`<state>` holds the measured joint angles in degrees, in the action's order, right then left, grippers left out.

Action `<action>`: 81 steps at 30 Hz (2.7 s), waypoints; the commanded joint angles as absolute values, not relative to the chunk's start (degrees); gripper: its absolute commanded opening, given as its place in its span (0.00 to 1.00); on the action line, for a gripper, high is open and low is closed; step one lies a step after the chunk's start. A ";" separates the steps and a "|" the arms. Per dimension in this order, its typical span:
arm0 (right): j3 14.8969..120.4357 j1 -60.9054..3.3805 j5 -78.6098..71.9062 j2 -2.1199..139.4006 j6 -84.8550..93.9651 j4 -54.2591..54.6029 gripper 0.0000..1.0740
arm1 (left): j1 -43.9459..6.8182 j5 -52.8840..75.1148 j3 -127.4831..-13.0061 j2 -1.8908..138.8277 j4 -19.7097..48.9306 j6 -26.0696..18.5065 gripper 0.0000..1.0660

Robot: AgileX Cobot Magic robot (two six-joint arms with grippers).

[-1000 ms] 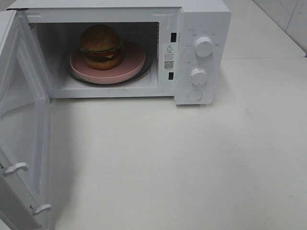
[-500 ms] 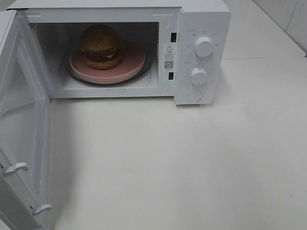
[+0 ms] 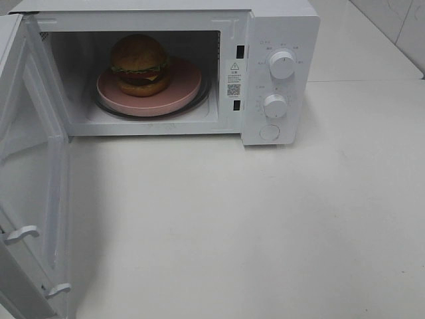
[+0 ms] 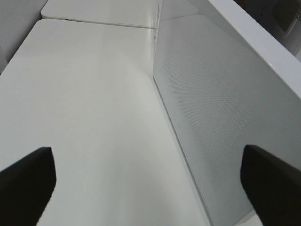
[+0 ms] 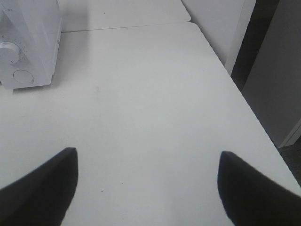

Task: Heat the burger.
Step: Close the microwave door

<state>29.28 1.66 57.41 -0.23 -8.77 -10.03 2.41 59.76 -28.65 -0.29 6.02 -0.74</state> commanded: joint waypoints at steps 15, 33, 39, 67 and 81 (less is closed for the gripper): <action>29.28 2.06 57.12 -1.60 -8.37 -9.97 0.71 | 2.64 59.19 -28.53 -0.97 6.02 -0.63 0.94; 29.28 2.06 57.12 -1.60 -8.37 -9.97 0.71 | 2.64 59.01 -28.59 0.11 6.07 0.00 0.94; 29.28 2.06 57.12 -1.60 -8.37 -9.97 0.71 | 2.64 55.81 -31.23 3.21 4.13 0.69 0.86; 29.28 2.06 57.12 -1.60 -8.37 -9.97 0.71 | 2.64 17.88 -22.69 26.76 -6.42 0.69 0.00; 29.28 2.06 57.12 -1.60 -8.37 -9.97 0.71 | 2.64 -14.67 -12.32 42.23 -5.84 0.92 0.00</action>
<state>29.28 1.66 57.41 -0.23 -8.77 -10.03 2.41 -10.94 -12.49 40.74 -6.30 0.34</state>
